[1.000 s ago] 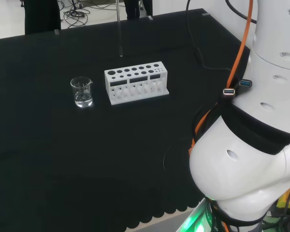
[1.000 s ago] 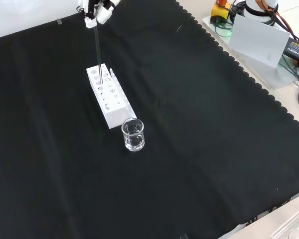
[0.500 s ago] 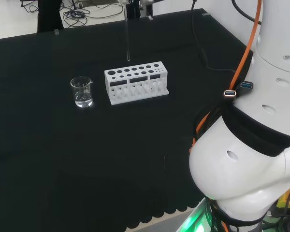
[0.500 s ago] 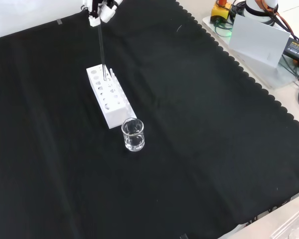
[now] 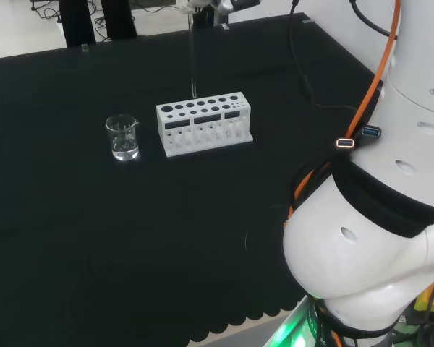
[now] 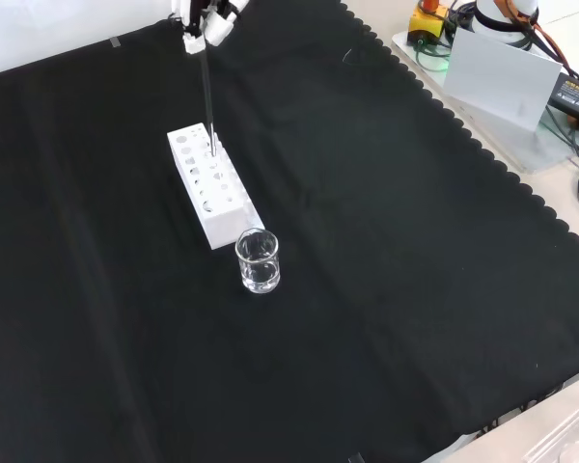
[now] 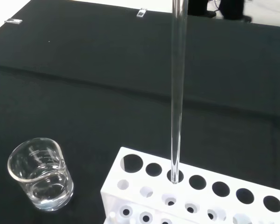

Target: Put the glass rod back on the white test tube rack.

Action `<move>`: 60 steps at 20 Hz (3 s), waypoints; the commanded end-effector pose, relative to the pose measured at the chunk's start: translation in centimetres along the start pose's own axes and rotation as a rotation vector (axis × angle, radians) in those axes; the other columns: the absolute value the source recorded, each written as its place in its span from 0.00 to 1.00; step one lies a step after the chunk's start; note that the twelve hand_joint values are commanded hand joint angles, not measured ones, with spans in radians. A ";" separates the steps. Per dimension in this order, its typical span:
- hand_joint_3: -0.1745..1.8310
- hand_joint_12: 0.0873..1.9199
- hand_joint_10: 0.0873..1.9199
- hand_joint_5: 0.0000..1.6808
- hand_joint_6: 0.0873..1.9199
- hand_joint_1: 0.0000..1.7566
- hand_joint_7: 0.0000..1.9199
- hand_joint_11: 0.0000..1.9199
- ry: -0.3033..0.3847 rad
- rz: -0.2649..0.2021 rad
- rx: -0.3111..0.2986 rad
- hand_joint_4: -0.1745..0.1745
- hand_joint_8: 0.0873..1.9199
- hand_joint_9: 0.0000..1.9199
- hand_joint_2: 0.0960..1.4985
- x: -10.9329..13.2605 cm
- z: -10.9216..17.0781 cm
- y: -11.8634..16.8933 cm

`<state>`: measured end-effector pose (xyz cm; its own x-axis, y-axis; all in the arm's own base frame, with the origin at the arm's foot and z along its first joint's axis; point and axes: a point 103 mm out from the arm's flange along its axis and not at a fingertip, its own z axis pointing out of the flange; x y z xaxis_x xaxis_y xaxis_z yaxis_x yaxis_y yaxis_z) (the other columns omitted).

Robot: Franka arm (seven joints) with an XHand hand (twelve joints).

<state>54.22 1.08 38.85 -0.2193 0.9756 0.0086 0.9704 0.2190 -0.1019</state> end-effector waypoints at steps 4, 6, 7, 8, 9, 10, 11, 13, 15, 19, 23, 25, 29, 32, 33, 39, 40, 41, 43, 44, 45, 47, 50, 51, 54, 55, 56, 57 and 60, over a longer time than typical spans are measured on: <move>0.00 0.29 0.37 0.77 0.04 0.74 0.60 0.89 0.009 -0.026 -0.002 0.00 0.54 0.90 0.73 1.6 0.1 0.0; 0.00 0.29 0.37 0.77 0.04 0.74 0.60 0.89 0.011 -0.033 -0.001 0.00 0.54 0.90 0.73 2.0 0.1 0.1; 0.00 0.29 0.37 0.77 0.04 0.74 0.60 0.89 0.011 -0.035 -0.001 0.00 0.54 0.90 0.73 2.2 0.2 0.2; 0.00 0.29 0.37 0.77 0.04 0.74 0.60 0.89 0.012 -0.038 0.001 0.00 0.54 0.90 0.73 2.4 0.2 0.2; 0.00 0.29 0.37 0.77 0.04 0.74 0.60 0.89 0.015 -0.041 0.001 0.00 0.54 0.90 0.73 2.5 0.3 0.3; 0.00 0.29 0.37 0.77 0.04 0.74 0.60 0.89 0.016 -0.043 0.003 0.00 0.54 0.90 0.73 2.7 0.4 0.4; 0.00 0.29 0.37 0.77 0.04 0.74 0.60 0.89 0.018 -0.046 0.004 0.00 0.54 0.90 0.73 2.9 0.4 0.5; 0.00 0.29 0.37 0.77 0.04 0.74 0.60 0.89 0.021 -0.054 0.006 0.00 0.54 0.90 0.73 3.4 0.6 0.7; 0.00 0.29 0.37 0.77 0.04 0.74 0.60 0.89 0.024 -0.065 0.005 0.00 0.54 0.90 0.73 3.9 0.6 0.8; 0.00 0.29 0.37 0.78 0.04 0.74 0.60 0.89 0.026 -0.074 0.004 0.00 0.54 0.90 0.73 4.6 0.5 1.0; 0.00 0.29 0.37 0.78 0.04 0.74 0.60 0.89 0.026 -0.078 0.002 0.00 0.54 0.90 0.73 4.9 0.3 1.1; 0.00 0.29 0.37 0.78 0.04 0.74 0.60 0.89 0.027 -0.081 0.001 0.00 0.54 0.90 0.73 4.9 0.4 1.1; 0.00 0.29 0.37 0.78 0.03 0.74 0.60 0.89 0.023 -0.083 0.002 0.00 0.54 0.90 0.73 5.0 0.4 1.2; 0.00 0.29 0.36 0.78 0.03 0.74 0.60 0.89 0.021 -0.081 0.009 0.00 0.54 0.90 0.73 5.0 0.7 1.4; 0.00 0.29 0.36 0.78 0.03 0.74 0.60 0.89 0.023 -0.080 0.009 0.00 0.54 0.90 0.73 4.9 0.7 1.4; 0.00 0.29 0.36 0.78 0.03 0.74 0.60 0.89 0.029 -0.076 0.009 0.00 0.54 0.90 0.73 4.6 0.8 1.5; 0.00 0.29 0.36 0.78 0.03 0.74 0.60 0.89 0.031 -0.074 0.008 0.00 0.54 0.90 0.73 4.5 0.8 1.5; 0.00 0.29 0.36 0.78 0.03 0.74 0.60 0.89 0.031 -0.073 0.008 0.00 0.54 0.90 0.73 4.5 0.8 1.5; 0.00 0.29 0.36 0.78 0.03 0.74 0.60 0.89 0.031 -0.068 0.007 0.00 0.54 0.90 0.73 4.3 0.8 1.5; 0.00 0.29 0.36 0.78 0.03 0.74 0.60 0.89 0.032 -0.067 0.006 0.00 0.54 0.90 0.73 4.0 0.8 1.5; 0.00 0.29 0.36 0.78 0.03 0.74 0.60 0.89 0.032 -0.065 0.005 0.00 0.54 0.90 0.73 3.6 0.8 1.5; 0.00 0.29 0.36 0.78 0.03 0.74 0.60 0.89 0.026 -0.060 0.007 0.00 0.54 0.90 0.73 3.2 0.8 1.4; 0.00 0.29 0.36 0.78 0.03 0.74 0.60 0.89 0.031 -0.051 0.007 0.00 0.54 0.90 0.73 3.1 0.6 1.2; 0.00 0.29 0.36 0.78 0.03 0.74 0.60 0.89 0.034 -0.050 0.006 0.00 0.54 0.90 0.73 3.0 0.7 1.2; 0.00 0.29 0.36 0.78 0.03 0.74 0.60 0.89 0.049 -0.054 0.006 0.00 0.54 0.90 0.73 3.1 0.8 1.2; 0.00 0.29 0.36 0.78 0.03 0.74 0.60 0.89 0.051 -0.056 0.005 0.00 0.54 0.90 0.73 3.2 0.8 1.2; 0.00 0.29 0.36 0.78 0.03 0.74 0.60 0.89 0.052 -0.058 0.006 0.00 0.54 0.90 0.73 3.2 0.8 1.2; 0.00 0.29 0.36 0.78 0.03 0.74 0.60 0.89 0.051 -0.058 0.008 0.00 0.54 0.90 0.73 3.2 0.9 1.2; 0.00 0.29 0.36 0.78 0.03 0.74 0.60 0.89 0.049 -0.058 0.012 0.00 0.54 0.90 0.73 3.2 1.0 1.3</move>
<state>54.63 4.46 37.88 -0.2690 0.9610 0.0646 0.9554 0.2747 -0.1085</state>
